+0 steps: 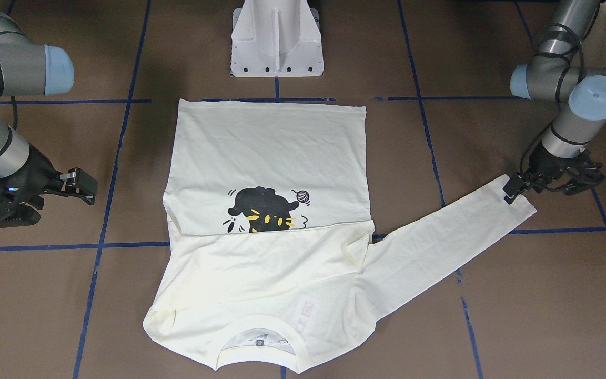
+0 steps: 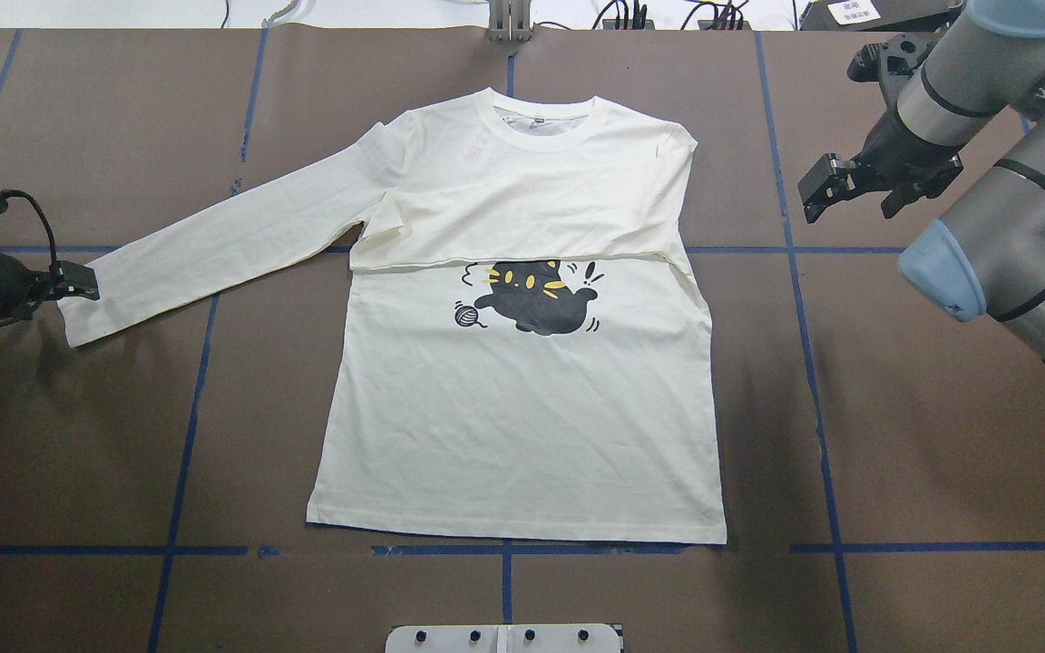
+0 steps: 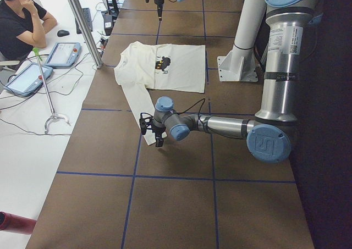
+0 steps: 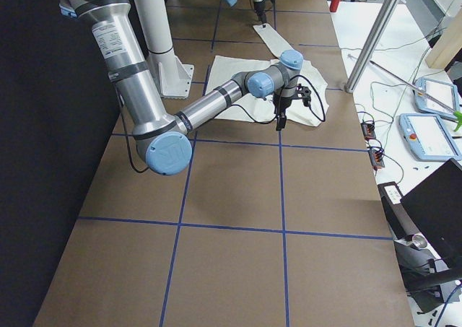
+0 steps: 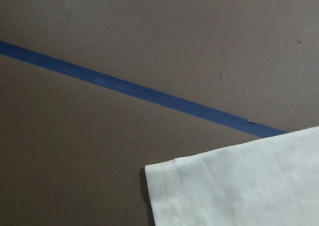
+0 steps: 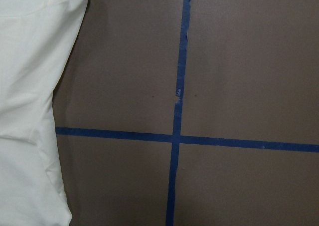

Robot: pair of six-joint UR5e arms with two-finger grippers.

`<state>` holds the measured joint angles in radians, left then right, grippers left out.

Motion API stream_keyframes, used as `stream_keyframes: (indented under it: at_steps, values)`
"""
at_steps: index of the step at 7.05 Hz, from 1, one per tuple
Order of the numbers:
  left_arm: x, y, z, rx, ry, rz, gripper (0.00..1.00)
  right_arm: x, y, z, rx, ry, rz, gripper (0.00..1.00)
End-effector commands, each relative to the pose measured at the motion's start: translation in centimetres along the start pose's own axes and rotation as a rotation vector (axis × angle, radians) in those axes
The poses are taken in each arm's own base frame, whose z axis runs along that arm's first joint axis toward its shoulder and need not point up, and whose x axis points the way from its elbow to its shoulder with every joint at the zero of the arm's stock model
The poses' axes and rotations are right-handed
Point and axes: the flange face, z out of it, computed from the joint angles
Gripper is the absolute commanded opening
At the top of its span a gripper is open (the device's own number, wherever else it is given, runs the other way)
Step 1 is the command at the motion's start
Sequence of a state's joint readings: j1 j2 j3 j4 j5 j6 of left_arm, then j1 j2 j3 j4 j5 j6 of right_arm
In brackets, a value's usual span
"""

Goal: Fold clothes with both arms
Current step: 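Grasp the other sleeve cuff with the left gripper while the right arm withdraws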

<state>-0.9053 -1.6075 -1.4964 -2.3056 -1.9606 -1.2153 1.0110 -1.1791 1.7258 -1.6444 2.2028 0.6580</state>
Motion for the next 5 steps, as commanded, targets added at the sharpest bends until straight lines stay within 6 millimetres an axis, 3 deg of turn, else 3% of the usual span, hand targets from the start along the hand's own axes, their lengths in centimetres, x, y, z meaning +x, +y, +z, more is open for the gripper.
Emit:
stream_keyframes:
  at_steps: [1,2,5]
  values:
    - [0.37,0.52,0.34,-0.01,0.001,0.008,0.94,-0.06,0.05,-0.1,0.002,-0.001,0.0,1.0]
    - [0.55,0.52,0.26,-0.012,0.004,0.008,0.81,0.02,0.09,-0.04,0.001,0.0,0.003,1.0]
    - [0.91,0.54,-0.08,-0.008,0.014,0.007,0.24,-0.2,0.06,-0.09,0.001,-0.002,0.0,1.0]
